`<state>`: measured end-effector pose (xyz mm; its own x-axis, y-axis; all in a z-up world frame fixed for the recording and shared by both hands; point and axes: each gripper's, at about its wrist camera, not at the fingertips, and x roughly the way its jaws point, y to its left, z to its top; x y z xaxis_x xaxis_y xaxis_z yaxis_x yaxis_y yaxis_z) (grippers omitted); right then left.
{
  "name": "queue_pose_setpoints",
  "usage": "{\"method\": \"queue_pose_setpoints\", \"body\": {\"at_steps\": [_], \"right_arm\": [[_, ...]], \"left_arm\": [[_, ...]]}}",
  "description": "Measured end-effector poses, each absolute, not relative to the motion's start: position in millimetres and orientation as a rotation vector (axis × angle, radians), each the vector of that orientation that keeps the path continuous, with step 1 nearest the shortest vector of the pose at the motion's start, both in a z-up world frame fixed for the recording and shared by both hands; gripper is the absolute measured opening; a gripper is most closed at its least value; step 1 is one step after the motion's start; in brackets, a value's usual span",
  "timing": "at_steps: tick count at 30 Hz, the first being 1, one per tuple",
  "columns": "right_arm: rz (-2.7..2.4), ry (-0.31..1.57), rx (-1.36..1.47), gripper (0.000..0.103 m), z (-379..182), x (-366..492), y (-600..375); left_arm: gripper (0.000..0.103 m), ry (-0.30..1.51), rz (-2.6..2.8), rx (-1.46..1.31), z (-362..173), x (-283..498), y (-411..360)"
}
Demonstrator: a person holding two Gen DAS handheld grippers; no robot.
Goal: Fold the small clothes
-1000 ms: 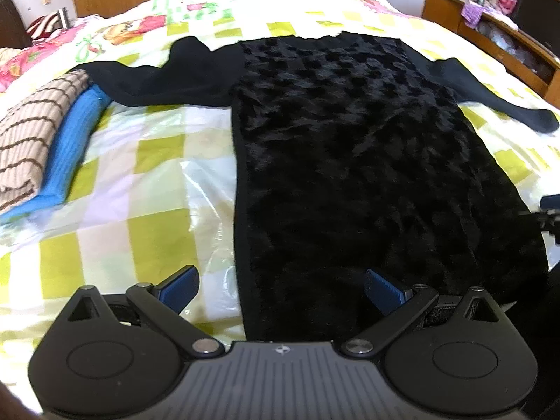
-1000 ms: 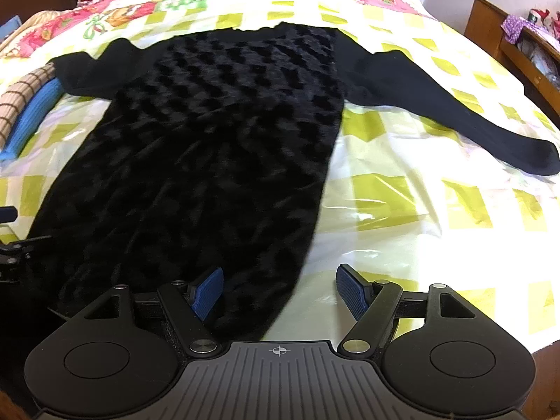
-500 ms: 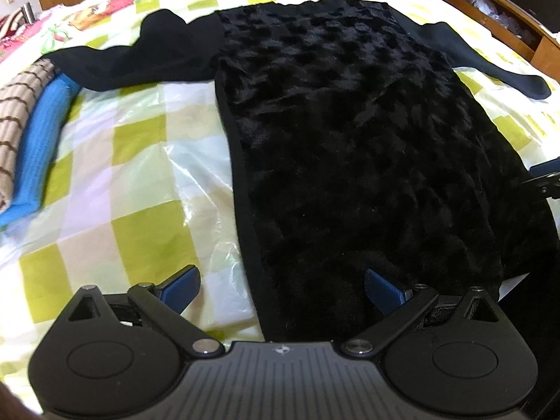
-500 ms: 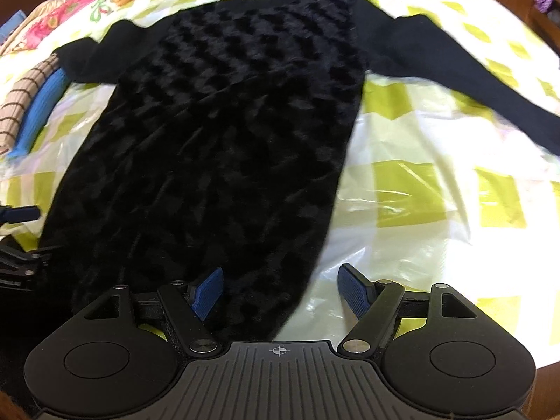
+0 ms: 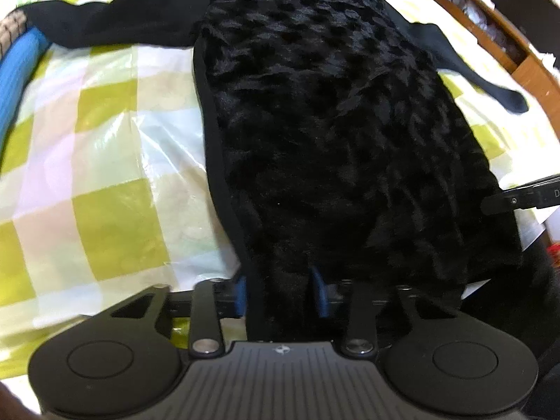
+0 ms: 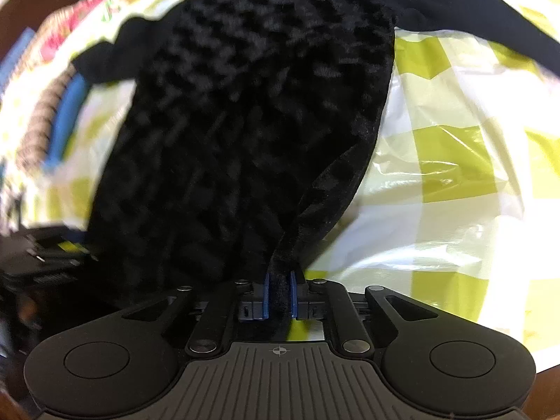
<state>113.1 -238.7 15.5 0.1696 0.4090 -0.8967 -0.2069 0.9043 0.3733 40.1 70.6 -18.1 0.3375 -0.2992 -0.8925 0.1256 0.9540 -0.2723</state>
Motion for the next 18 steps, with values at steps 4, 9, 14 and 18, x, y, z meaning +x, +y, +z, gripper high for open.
{"method": "queue_pose_setpoints", "body": {"at_steps": [4, 9, 14, 18], "right_arm": [[0.471, 1.283, 0.388, 0.009, 30, 119, -261], [0.514, 1.173, 0.552, 0.008, 53, 143, -273], [0.537, 1.003, 0.637, 0.008, 82, 187, -276], [0.482, 0.911, 0.698, 0.008, 86, 245, -279]], "left_arm": [[0.026, 1.199, -0.318, -0.296, -14, 46, 84], [0.024, 1.139, -0.386, -0.45, -2, 70, 95], [0.024, 1.014, -0.429, -0.456, 27, 121, 96], [0.024, 0.89, -0.417, -0.462, 48, 180, 112]]}}
